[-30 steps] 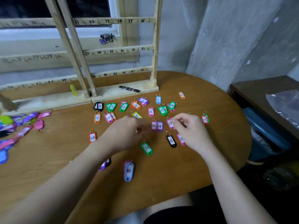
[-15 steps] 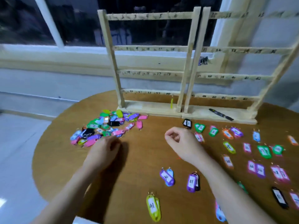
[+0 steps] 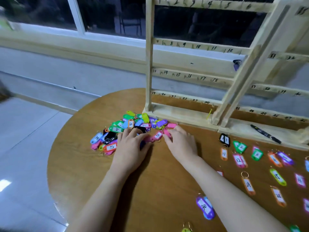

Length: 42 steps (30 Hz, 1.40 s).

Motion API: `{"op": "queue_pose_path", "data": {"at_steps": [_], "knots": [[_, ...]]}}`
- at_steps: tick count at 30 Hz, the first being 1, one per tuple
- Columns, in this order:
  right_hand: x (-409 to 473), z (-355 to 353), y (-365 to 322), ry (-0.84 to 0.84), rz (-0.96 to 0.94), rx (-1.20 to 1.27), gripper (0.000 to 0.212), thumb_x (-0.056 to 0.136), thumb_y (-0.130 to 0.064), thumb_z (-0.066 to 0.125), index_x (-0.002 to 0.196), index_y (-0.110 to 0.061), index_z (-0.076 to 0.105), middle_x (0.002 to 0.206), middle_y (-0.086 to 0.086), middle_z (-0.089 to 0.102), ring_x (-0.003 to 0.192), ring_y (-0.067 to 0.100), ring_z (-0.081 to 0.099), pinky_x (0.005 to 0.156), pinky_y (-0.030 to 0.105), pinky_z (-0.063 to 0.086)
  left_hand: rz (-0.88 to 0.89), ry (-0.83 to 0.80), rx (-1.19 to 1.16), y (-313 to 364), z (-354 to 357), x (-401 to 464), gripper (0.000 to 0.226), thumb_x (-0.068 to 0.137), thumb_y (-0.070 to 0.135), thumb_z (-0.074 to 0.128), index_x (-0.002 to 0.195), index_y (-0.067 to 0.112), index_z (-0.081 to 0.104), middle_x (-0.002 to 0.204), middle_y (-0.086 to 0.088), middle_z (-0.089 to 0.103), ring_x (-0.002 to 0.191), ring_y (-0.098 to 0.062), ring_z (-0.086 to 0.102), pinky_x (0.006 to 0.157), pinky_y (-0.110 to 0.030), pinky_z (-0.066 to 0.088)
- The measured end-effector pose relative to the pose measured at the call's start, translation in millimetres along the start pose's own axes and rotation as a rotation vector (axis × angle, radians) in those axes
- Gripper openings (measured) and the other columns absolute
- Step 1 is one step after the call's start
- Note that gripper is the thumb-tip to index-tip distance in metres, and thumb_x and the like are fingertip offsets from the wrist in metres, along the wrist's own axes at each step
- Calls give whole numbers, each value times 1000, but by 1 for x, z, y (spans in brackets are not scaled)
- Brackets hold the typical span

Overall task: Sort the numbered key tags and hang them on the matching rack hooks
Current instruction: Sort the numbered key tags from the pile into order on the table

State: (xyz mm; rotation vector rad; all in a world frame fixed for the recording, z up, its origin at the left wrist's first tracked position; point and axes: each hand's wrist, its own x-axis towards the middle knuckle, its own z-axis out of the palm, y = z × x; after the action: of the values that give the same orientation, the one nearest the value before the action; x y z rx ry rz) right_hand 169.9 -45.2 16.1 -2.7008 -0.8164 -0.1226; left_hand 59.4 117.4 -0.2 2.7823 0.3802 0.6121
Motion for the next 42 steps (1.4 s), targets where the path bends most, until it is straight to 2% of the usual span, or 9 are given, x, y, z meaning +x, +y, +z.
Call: {"op": "queue_pose_path", "data": {"at_steps": [7,11,16,22,26,32,35,38,42], "knots": [[5,12,12,168,57,192,29,107,-25,42,90,-14,63,90,3,65,82,33,63,65,41,45,18,80,-103,-4,1,0,17,93,41,69,101,30,78,105,10,67,103,-20,53,88,-38,38],[9,12,17,152,115,353,28,105,-27,41,82,-23,57,76,-7,66,68,23,61,62,38,46,12,88,-129,-9,1,1,9,93,30,70,99,27,75,99,9,65,98,-20,54,85,-38,38],[12,15,20,115,133,578,14,98,-22,58,88,-25,67,75,-13,70,64,6,62,60,29,49,-24,82,-185,-10,2,3,11,93,21,70,102,25,76,98,8,69,95,-21,58,84,-39,39],[13,14,23,130,172,657,11,90,-19,65,80,-22,67,50,-14,51,50,6,43,52,27,32,-43,61,-268,-7,0,6,14,94,24,69,106,25,76,97,5,76,91,-21,63,85,-39,40],[13,13,22,123,144,671,15,91,-21,65,76,-20,64,52,-16,52,51,6,44,52,28,33,-101,51,-372,-10,2,8,17,99,36,62,106,25,72,93,7,73,89,-17,66,92,-43,44],[10,15,23,146,77,689,17,83,-30,65,76,-23,50,60,-8,51,53,10,42,53,33,37,-169,44,-593,-13,3,6,6,98,34,52,95,31,56,92,12,73,92,-16,70,87,-48,52],[11,18,25,129,85,767,14,84,-21,69,82,-26,56,69,-6,62,52,11,43,53,36,38,-188,34,-629,-14,3,6,9,93,28,49,92,32,57,90,12,73,93,-19,69,89,-49,52],[13,19,25,132,102,817,14,89,-19,70,89,-31,65,83,-11,71,58,10,56,54,38,45,-166,42,-612,-13,1,6,13,90,32,47,96,30,58,93,10,69,93,-19,65,88,-51,50],[15,19,25,134,116,824,19,97,-17,61,105,-28,75,82,-7,73,61,2,59,56,23,43,-111,58,-584,-10,-2,7,10,91,26,52,99,31,57,88,13,64,90,-16,62,86,-50,48]]}}
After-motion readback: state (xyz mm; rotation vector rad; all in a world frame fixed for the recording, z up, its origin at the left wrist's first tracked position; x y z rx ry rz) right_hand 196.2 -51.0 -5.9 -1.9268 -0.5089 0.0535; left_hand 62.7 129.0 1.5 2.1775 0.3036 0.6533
